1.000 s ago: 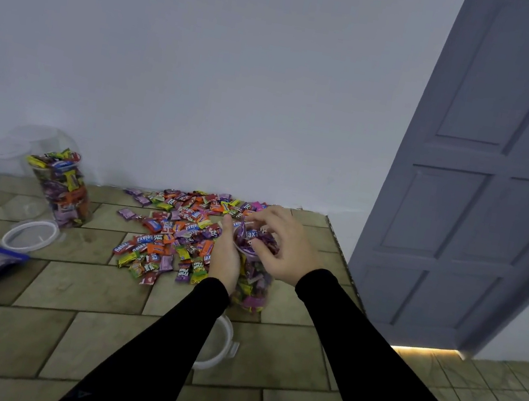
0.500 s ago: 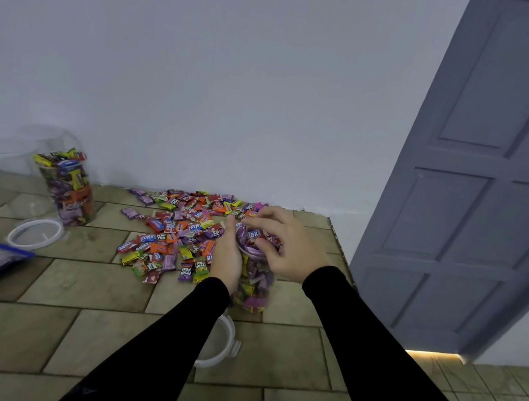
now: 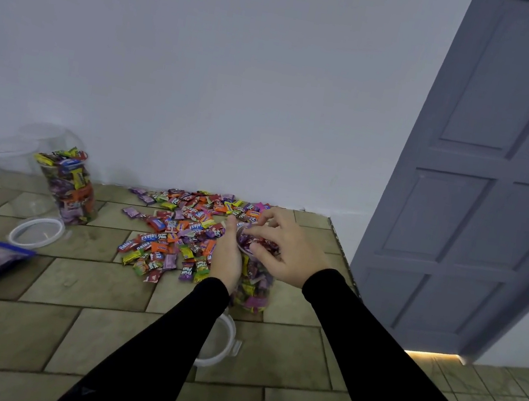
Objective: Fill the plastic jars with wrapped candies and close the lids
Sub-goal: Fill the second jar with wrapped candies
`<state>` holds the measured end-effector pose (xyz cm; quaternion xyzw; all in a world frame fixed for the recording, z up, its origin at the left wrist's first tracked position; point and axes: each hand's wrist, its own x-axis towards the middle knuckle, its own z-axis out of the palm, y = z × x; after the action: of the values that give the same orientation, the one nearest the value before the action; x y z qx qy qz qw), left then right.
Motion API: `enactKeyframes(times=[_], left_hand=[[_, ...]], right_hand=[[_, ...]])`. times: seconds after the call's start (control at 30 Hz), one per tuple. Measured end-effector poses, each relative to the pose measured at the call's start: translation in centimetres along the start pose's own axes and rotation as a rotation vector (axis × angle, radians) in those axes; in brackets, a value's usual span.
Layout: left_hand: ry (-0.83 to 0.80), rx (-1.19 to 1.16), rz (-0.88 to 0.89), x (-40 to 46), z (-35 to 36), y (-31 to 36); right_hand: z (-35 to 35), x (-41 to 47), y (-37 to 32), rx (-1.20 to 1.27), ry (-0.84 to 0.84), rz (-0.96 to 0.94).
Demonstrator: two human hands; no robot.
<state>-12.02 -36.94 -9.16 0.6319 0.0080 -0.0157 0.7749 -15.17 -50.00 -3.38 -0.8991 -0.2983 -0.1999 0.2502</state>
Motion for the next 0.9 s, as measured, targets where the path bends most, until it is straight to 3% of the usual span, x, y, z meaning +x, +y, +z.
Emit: enactKeyframes(times=[0.27, 0.4, 0.5, 0.57, 0.7, 0.9], left_hand=[[-0.027, 0.025, -0.004, 0.1, -0.1, -0.1], [-0.039, 0.112, 0.005, -0.8, -0.9, 0.9], [0.046, 0.152, -0.005, -1.3, -1.9, 0.9], [0.059, 0.395, 0.050, -1.4, -3.3, 0.9], [-0.132, 0.996, 0.027, -1.7, -6.2, 1.3], [-0.315, 1.313, -0.299, -2.9, -8.6, 1.8]], right_hand=[[0.4, -1.3, 0.4, 0.100, 0.172, 0.018], [1.4, -2.2, -0.3, 0.237, 0.268, 0.236], [2.7, -2.7, -0.6, 0.357, 0.285, 0.386], [4.0, -2.9, -0.8, 0.469, 0.305, 0.450], [5.7, -2.9, -1.7, 0.660, 0.389, 0.524], [6.6, -2.8, -2.2, 0.628, 0.472, 0.604]])
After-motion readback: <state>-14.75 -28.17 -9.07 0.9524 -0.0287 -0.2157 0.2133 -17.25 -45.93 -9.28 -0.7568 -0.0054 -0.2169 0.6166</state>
